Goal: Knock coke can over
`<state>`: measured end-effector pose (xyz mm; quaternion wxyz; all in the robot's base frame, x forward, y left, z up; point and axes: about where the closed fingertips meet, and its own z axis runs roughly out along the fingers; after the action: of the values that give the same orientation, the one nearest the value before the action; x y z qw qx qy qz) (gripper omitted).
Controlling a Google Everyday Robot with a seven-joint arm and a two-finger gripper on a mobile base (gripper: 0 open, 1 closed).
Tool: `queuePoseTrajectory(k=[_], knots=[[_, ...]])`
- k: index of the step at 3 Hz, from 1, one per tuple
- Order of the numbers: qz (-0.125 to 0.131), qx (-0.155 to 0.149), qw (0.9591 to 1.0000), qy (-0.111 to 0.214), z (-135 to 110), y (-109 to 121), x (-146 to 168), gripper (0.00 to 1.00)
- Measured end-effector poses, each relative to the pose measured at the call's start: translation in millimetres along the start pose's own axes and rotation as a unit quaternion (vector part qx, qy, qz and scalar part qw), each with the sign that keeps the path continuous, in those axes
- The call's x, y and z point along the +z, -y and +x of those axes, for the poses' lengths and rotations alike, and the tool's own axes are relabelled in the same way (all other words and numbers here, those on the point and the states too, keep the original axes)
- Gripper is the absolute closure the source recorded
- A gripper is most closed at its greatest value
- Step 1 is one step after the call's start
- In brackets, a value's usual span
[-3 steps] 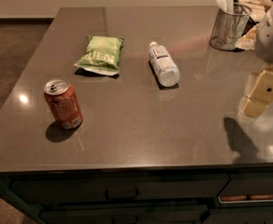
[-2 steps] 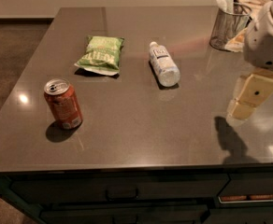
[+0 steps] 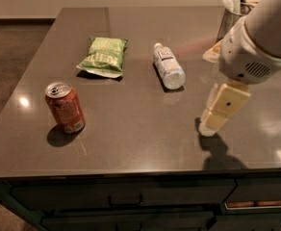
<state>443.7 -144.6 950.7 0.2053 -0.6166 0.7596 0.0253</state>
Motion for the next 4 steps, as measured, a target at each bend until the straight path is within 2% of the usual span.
queuePoseTrajectory(k=[1,2,3,4], knots=[[-0.016,-0.001,0.9983,0.057,-36,-8,19,0.0],[-0.03,-0.012,0.9939,0.106,-80,-19,38,0.0],[-0.046,-0.03,0.9883,0.142,-131,-30,65,0.0],[-0.06,-0.042,0.9837,0.164,-176,-39,94,0.0]])
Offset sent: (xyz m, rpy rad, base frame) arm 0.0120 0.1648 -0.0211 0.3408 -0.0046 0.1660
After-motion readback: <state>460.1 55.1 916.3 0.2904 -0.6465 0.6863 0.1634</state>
